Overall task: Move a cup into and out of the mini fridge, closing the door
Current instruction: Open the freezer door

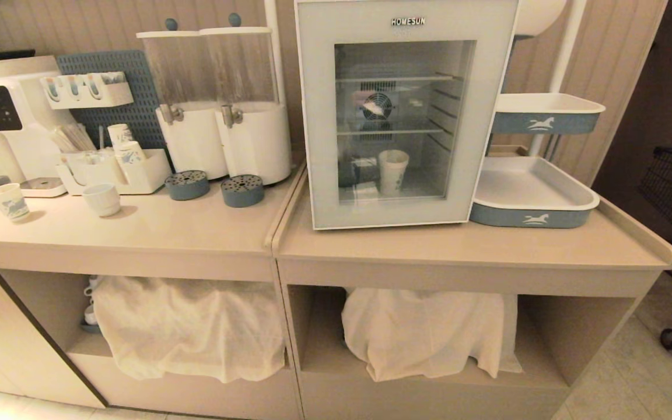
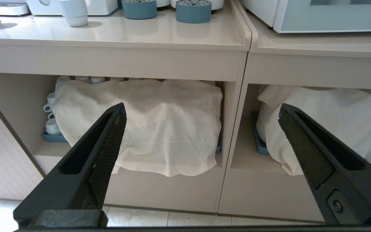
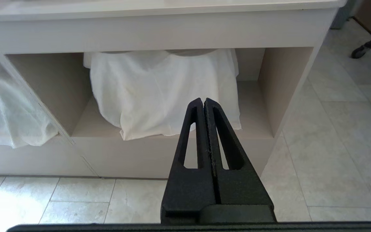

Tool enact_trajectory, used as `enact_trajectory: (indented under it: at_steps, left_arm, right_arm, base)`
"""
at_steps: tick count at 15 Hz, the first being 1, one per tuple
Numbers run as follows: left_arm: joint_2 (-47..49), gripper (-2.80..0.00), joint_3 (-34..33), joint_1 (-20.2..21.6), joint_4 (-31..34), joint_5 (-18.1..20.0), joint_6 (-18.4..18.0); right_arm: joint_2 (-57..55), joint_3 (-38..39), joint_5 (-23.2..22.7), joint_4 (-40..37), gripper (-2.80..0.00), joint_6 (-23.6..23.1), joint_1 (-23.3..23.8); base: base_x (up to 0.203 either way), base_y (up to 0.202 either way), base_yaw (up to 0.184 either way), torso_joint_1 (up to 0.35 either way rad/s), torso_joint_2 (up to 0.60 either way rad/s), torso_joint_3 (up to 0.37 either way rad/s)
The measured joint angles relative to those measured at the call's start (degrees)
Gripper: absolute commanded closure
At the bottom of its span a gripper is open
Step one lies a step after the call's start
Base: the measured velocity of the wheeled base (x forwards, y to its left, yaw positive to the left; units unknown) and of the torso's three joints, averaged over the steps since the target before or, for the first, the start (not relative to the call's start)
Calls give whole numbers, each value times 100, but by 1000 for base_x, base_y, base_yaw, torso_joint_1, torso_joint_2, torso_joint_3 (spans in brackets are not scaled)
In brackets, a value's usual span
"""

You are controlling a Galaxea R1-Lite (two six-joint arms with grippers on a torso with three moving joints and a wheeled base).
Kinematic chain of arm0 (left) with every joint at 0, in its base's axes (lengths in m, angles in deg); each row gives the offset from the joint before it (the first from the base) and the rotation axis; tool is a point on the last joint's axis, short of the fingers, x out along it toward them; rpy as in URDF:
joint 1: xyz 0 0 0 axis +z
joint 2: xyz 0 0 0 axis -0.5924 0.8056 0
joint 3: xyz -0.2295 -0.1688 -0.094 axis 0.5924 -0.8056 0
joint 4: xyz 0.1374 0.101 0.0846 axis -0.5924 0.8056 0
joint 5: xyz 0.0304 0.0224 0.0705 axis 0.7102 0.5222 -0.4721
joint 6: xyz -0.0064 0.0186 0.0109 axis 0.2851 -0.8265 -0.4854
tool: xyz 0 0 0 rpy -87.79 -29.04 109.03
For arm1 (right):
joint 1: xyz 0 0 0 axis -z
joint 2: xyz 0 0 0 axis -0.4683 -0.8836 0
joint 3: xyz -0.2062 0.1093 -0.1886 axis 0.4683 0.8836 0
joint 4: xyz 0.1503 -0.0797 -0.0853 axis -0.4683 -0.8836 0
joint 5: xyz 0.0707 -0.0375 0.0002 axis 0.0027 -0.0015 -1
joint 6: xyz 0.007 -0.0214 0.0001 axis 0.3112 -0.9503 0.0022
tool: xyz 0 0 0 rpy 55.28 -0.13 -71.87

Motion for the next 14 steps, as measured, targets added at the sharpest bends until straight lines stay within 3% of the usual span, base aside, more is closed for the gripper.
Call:
enact_trajectory:
  at_steps: [3,14]
  left_arm:
    - [0,-280,0,2,2,2,-3]
    - [0,-280,0,0,-2,0,-2]
  right_arm:
    - [0,1,4,-2,0,3,-2]
    - [0,10,4,13,0,2,0]
  base:
    - [3,77,-3,3,-1,4]
    - [0,193,0,3,4,2]
